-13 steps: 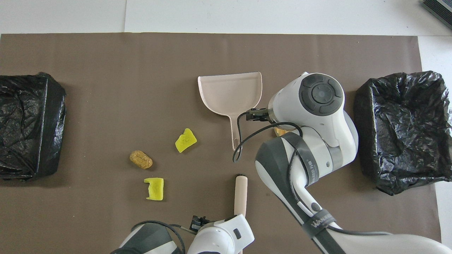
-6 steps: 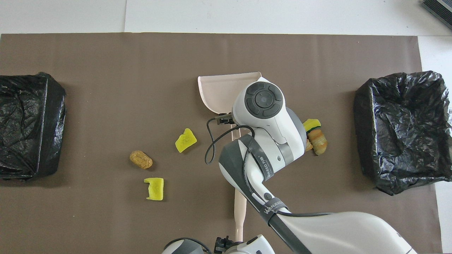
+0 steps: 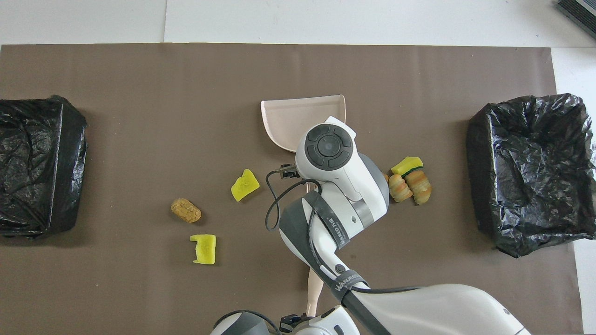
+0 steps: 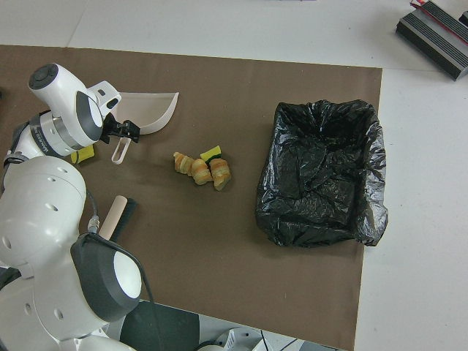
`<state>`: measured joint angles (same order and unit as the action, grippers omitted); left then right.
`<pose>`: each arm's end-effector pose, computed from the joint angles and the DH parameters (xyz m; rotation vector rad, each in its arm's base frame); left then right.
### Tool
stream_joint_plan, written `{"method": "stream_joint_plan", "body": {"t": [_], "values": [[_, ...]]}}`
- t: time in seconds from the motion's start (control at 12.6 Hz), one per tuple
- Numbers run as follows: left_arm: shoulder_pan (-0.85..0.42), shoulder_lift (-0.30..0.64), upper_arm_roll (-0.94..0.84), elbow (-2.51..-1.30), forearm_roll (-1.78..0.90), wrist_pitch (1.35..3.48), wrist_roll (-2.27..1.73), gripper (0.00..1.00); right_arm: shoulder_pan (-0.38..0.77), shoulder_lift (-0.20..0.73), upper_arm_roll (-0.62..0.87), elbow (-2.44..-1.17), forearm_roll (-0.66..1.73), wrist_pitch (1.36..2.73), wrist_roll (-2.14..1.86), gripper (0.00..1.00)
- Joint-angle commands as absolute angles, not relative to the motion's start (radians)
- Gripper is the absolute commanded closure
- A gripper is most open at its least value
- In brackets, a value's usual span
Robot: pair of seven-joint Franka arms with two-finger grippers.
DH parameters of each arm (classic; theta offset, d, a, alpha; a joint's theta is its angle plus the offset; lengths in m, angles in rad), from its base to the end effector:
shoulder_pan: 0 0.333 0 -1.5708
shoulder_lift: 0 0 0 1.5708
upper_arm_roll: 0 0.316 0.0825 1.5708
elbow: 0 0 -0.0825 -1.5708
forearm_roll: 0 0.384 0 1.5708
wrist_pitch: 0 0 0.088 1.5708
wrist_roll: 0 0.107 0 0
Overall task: Sweep and dump trash in bin
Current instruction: 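Lower the dustpan near the trash while the left gripper lifts the brush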
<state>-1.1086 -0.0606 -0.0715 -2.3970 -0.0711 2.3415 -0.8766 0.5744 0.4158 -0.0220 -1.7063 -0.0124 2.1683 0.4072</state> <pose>0.1840 -0.4496 0.3402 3.0875 -0.3942 -0.0583 0.5667 0.3504 0.3551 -3.1270 -0.2413 -0.0783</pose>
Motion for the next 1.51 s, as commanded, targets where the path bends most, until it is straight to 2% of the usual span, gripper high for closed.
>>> {"method": "stream_joint_plan", "body": {"t": [0.0, 0.08, 0.24, 0.32, 0.4, 0.48, 0.79, 0.95, 1.11, 1.43], "values": [[-1.092, -0.113, -0.054, -2.378, -0.086, 2.209, -0.864, 1.00, 0.565, 0.388, -0.017, -1.750, -0.031, 2.198, 0.422, 0.00], [-1.083, -0.139, -0.054, -2.376, -0.083, 2.165, -0.859, 1.00, 0.566, 0.388, -0.017, -1.750, -0.028, 2.195, 0.419, 0.00], [-1.037, -0.187, -0.054, -2.376, -0.075, 2.068, -0.832, 1.00, 0.561, 0.388, -0.015, -1.749, -0.014, 2.178, 0.414, 0.44], [-1.004, -0.198, -0.052, -2.375, -0.069, 2.033, -0.798, 1.00, 0.560, 0.388, -0.015, -1.747, -0.012, 2.177, 0.413, 0.60], [-0.961, -0.201, -0.052, -2.372, -0.052, 2.013, -0.776, 1.00, 0.557, 0.387, -0.015, -1.749, -0.012, 2.171, 0.396, 0.86], [-0.904, -0.209, -0.052, -2.367, -0.029, 1.976, -0.758, 1.00, 0.557, 0.387, -0.014, -1.747, -0.011, 2.152, 0.375, 1.00], [-0.673, -0.256, -0.052, -2.355, 0.020, 1.902, -0.626, 1.00, 0.546, 0.376, -0.021, -1.704, -0.009, 2.082, 0.304, 1.00], [-0.548, -0.290, -0.052, -2.346, 0.021, 1.898, -0.551, 1.00, 0.512, 0.313, -0.021, -1.690, -0.009, 2.001, 0.192, 1.00], [-0.436, -0.276, -0.054, -2.336, 0.052, 1.913, -0.545, 1.00, 0.515, 0.252, -0.021, -1.715, -0.011, 1.924, 0.039, 1.00], [-0.238, -0.275, -0.055, -2.361, 0.060, 1.916, -0.543, 1.00, 0.514, 0.218, -0.023, -1.821, -0.038, 2.071, -0.439, 1.00]]}}
